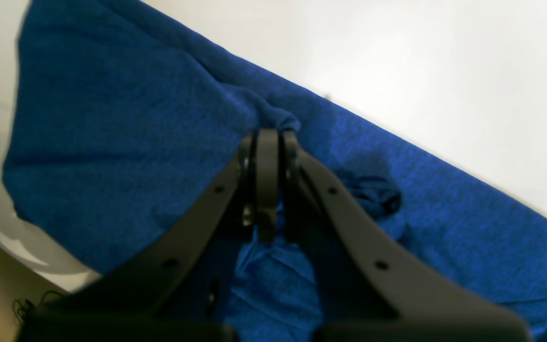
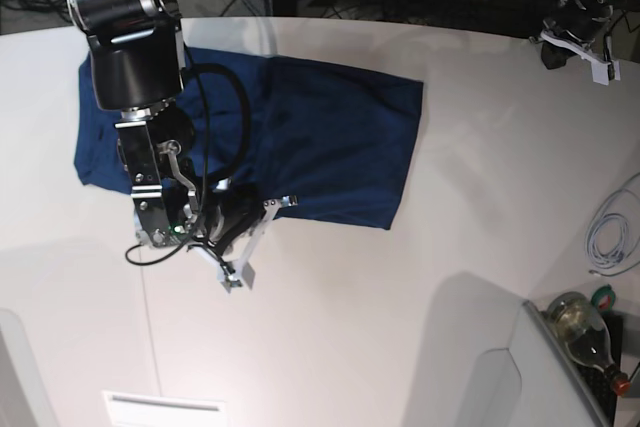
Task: Layout the t-shirt on the table in an organized manner, then fold the t-shirt properly
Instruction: 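Drag the right gripper along the shirt's edge to straighten it, then move the right gripper to the shirt's end and grasp it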
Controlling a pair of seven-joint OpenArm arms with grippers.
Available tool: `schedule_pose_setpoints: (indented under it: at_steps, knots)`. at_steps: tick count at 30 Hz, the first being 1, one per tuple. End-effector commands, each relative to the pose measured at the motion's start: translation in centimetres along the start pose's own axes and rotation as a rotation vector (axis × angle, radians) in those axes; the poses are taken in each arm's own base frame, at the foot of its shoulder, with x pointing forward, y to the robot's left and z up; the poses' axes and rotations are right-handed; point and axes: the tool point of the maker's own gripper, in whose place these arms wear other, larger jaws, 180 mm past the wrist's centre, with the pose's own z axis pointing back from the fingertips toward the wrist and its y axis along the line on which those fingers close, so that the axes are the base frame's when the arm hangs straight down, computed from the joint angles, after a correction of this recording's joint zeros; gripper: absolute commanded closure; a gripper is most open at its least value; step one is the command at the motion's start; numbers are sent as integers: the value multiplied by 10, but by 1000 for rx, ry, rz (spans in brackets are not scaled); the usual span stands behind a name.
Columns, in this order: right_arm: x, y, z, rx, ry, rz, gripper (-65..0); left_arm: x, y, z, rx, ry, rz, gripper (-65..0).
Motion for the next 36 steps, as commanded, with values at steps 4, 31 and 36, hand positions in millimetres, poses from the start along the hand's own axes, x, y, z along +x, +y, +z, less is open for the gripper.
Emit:
schedule_pose_setpoints:
  at_steps: [4,31,36]
  knots:
    - [10,-2,1,-5,-16,-4,-2,5,6,4,9,-4,-20,0]
    - [-142,-231,157,-159,-169,-436,-558,46,-62,-13,-132,-54,-221,0]
    - [-168,-230,139,-96,-106,-483,-558,68,-103,-39,-197,-78,-356,0]
